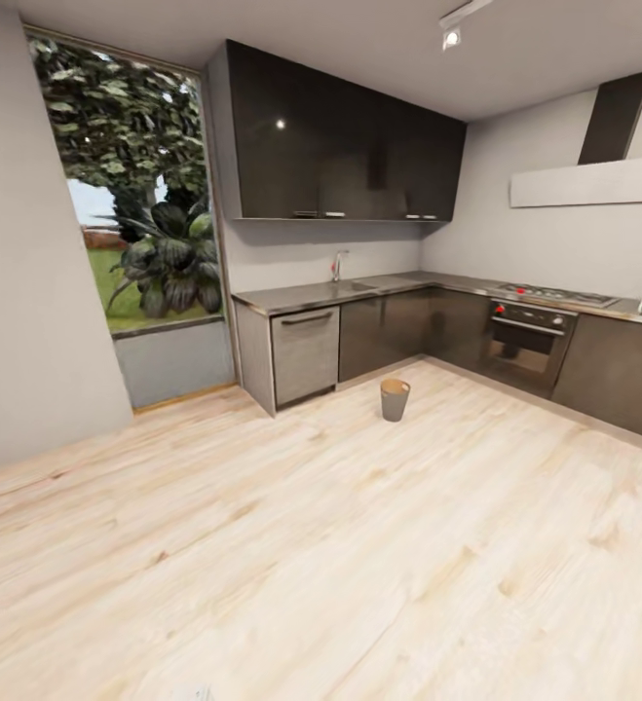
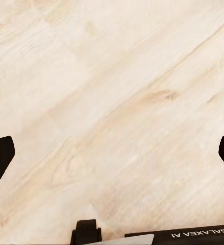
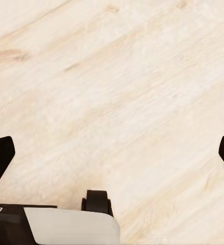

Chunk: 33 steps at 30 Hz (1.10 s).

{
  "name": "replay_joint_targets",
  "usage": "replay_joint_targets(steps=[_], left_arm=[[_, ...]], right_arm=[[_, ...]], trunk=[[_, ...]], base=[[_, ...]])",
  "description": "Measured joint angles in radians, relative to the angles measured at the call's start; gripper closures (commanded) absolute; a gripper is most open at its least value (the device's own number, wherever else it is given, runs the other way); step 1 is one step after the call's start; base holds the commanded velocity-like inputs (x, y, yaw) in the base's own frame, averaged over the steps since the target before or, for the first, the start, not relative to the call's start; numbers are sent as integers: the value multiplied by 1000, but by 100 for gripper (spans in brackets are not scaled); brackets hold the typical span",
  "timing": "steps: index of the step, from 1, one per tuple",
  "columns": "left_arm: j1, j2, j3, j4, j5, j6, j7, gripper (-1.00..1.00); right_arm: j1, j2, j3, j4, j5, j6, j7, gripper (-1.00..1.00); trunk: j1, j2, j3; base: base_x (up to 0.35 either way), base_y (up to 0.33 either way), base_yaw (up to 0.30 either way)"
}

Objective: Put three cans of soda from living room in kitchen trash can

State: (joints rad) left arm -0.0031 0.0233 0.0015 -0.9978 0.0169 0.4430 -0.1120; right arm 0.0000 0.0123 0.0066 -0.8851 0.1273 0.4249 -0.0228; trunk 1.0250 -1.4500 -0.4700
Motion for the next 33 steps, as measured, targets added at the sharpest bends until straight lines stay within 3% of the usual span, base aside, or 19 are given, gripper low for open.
replay_joint_targets(steps=[33], left_arm=[[0, 0, 0, 1, 0, 0, 0, -100]], right_arm=[[0, 0, 0, 0, -2, 0, 0, -100]], trunk=[[0, 0, 0]], base=[[345, -9, 0]])
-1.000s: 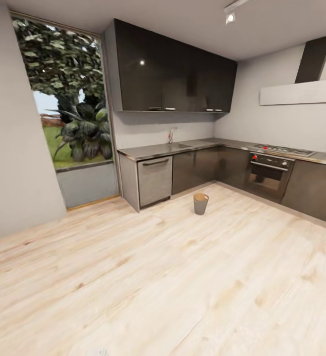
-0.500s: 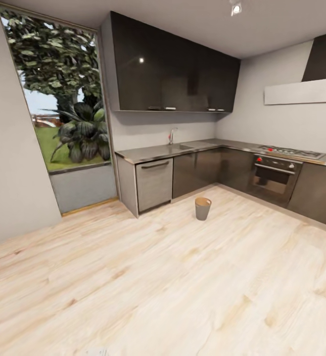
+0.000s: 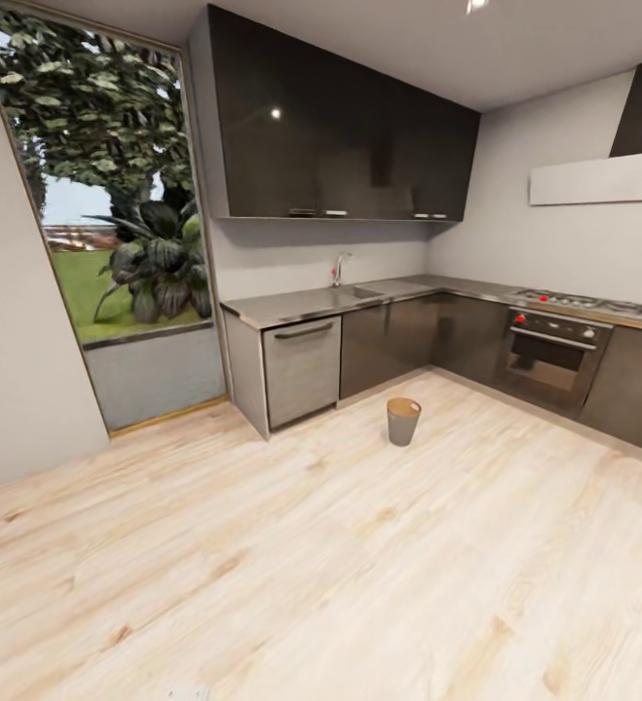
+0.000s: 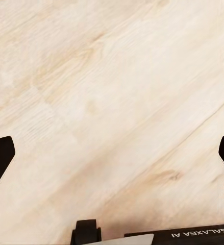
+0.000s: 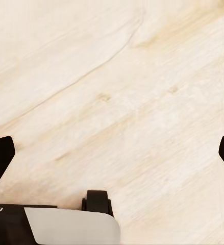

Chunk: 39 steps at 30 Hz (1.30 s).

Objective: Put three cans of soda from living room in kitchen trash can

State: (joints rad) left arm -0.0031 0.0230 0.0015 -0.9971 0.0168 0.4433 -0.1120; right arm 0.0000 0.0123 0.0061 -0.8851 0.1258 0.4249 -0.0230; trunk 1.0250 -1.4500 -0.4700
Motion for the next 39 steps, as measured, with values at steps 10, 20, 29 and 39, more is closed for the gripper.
replay_joint_targets(steps=[10, 20, 29, 39], left_arm=[[0, 0, 0, 0, 0, 0, 0, -100], [0, 0, 0, 1, 0, 0, 0, -100], [0, 0, 0, 2, 0, 0, 0, -100], [0, 1, 0, 2, 0, 0, 0, -100]], right_arm=[[0, 0, 0, 0, 0, 0, 0, -100], [0, 0, 0, 3, 0, 0, 0, -100], [0, 0, 0, 3, 0, 0, 0, -100], [0, 0, 0, 3, 0, 0, 0, -100]], trunk=[[0, 0, 0], [0, 0, 0], [0, 0, 0], [0, 0, 0]], base=[[346, -104, 0], [346, -129, 0], [346, -132, 0], [346, -131, 0]])
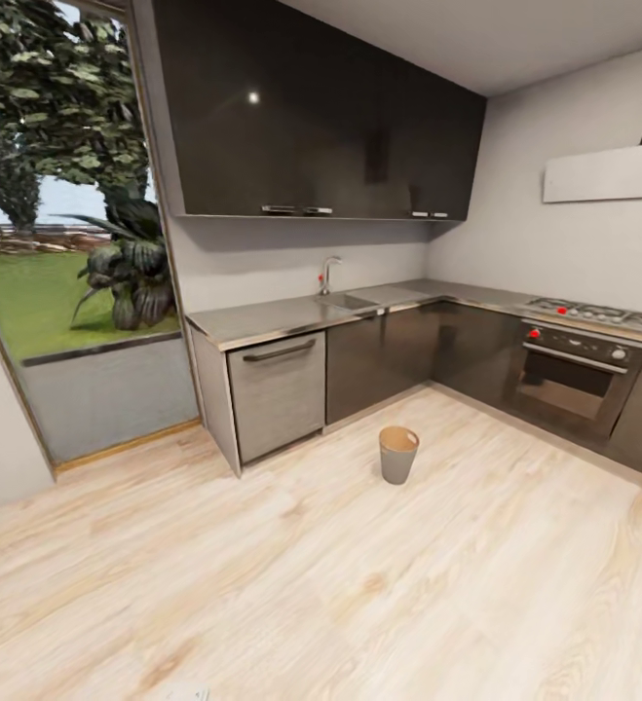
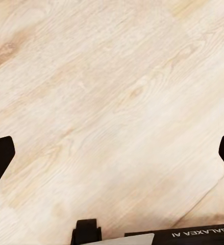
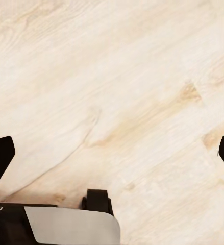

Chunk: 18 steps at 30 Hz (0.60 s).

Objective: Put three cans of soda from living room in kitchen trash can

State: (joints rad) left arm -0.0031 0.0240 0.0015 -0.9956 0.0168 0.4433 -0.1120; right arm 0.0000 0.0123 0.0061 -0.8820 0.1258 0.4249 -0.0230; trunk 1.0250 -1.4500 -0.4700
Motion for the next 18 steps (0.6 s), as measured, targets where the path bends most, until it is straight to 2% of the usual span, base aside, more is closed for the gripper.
replay_joint_targets(steps=[18], left_arm=[[0, 0, 0, 0, 0, 0, 0, -100]], right_arm=[[0, 0, 0, 0, 0, 0, 0, -100]], trunk=[[0, 0, 0]], base=[[346, -131, 0]])
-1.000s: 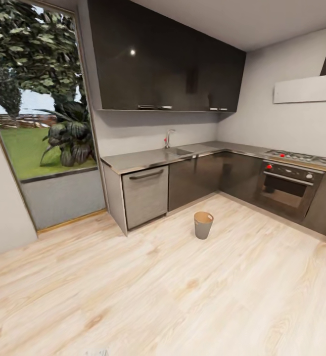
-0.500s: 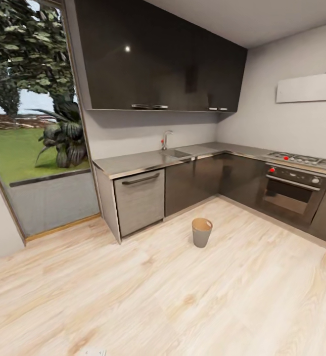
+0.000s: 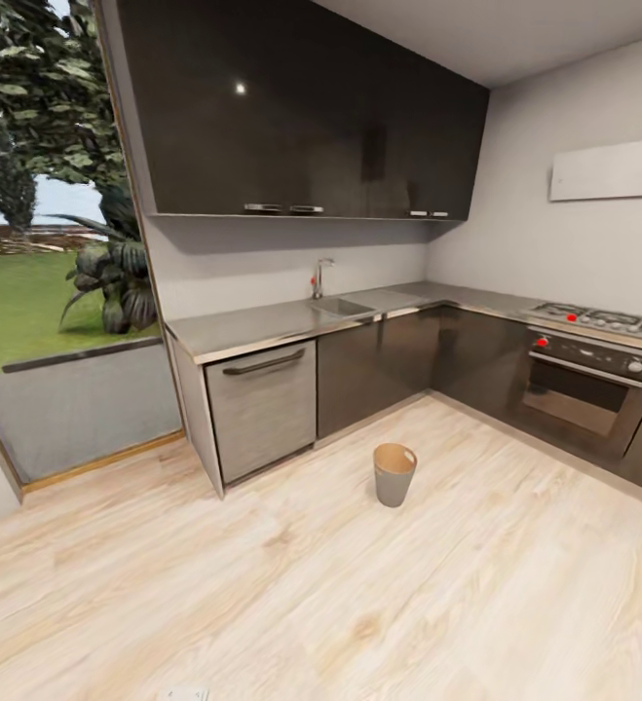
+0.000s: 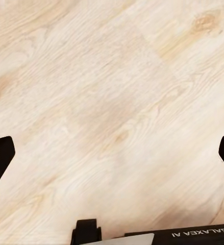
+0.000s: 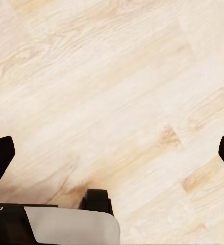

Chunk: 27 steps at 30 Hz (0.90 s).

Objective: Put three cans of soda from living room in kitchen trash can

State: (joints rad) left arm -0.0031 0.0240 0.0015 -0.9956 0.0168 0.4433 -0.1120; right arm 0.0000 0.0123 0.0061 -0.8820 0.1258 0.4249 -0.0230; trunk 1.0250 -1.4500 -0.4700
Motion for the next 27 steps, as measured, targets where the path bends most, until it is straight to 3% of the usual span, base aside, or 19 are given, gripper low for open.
replay_joint_targets(steps=[27], left_arm=[[0, -1, 0, 9, -1, 0, 0, -100]], right_arm=[[0, 0, -1, 7, -2, 0, 0, -100]], trunk=[[0, 0, 0]], base=[[346, -125, 0]])
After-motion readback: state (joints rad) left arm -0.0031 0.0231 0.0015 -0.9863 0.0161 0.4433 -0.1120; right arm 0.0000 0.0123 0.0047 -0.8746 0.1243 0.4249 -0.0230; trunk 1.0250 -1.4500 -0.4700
